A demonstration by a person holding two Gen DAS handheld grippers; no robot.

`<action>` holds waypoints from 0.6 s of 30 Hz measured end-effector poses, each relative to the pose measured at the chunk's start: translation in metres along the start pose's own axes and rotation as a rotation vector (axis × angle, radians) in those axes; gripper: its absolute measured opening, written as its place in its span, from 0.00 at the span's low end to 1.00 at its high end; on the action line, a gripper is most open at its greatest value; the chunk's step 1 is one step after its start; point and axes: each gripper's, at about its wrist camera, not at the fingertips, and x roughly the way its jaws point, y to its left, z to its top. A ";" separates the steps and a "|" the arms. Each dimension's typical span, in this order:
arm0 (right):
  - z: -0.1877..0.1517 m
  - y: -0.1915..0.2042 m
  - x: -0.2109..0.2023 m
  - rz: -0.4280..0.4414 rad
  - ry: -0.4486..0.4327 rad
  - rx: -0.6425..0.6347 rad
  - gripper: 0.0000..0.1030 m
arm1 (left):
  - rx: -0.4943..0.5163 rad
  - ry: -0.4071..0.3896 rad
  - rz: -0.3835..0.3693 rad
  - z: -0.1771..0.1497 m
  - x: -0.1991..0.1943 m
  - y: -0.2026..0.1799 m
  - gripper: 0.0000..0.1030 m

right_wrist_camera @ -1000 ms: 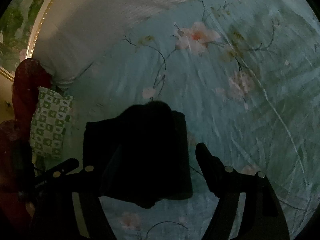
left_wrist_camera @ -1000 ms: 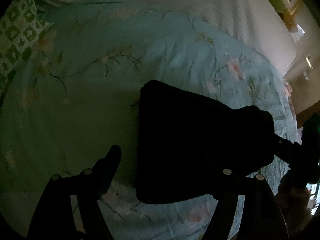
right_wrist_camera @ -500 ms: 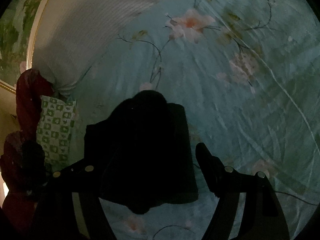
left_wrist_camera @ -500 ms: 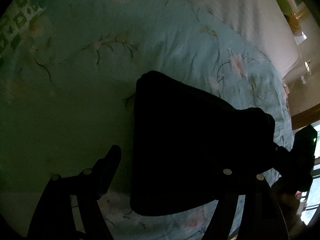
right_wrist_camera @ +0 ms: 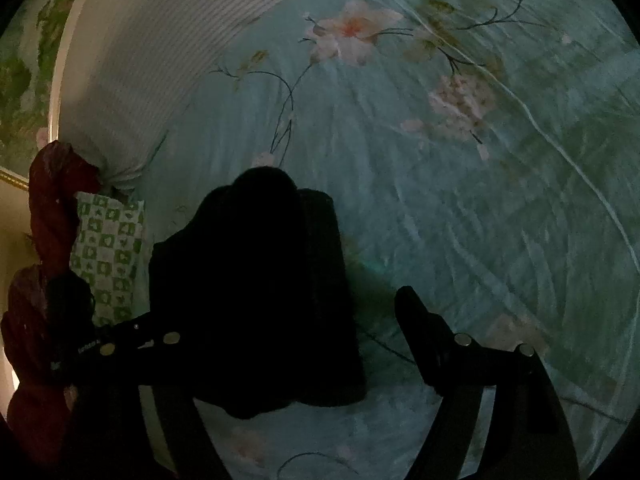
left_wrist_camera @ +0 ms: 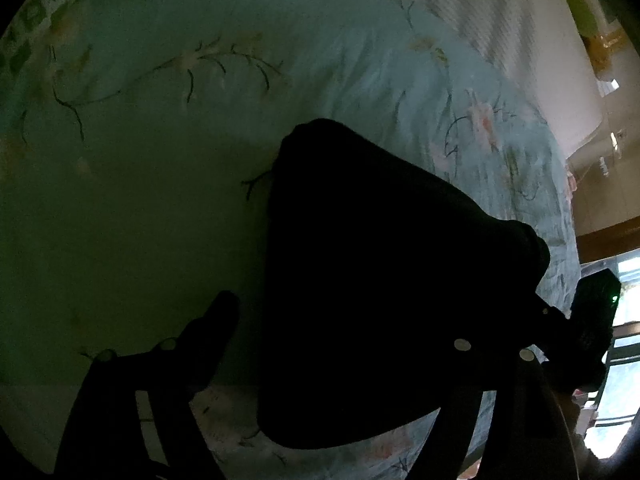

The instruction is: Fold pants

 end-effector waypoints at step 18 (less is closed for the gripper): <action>0.004 -0.004 0.010 0.030 0.023 -0.014 0.78 | 0.005 -0.016 0.042 0.000 0.013 0.005 0.74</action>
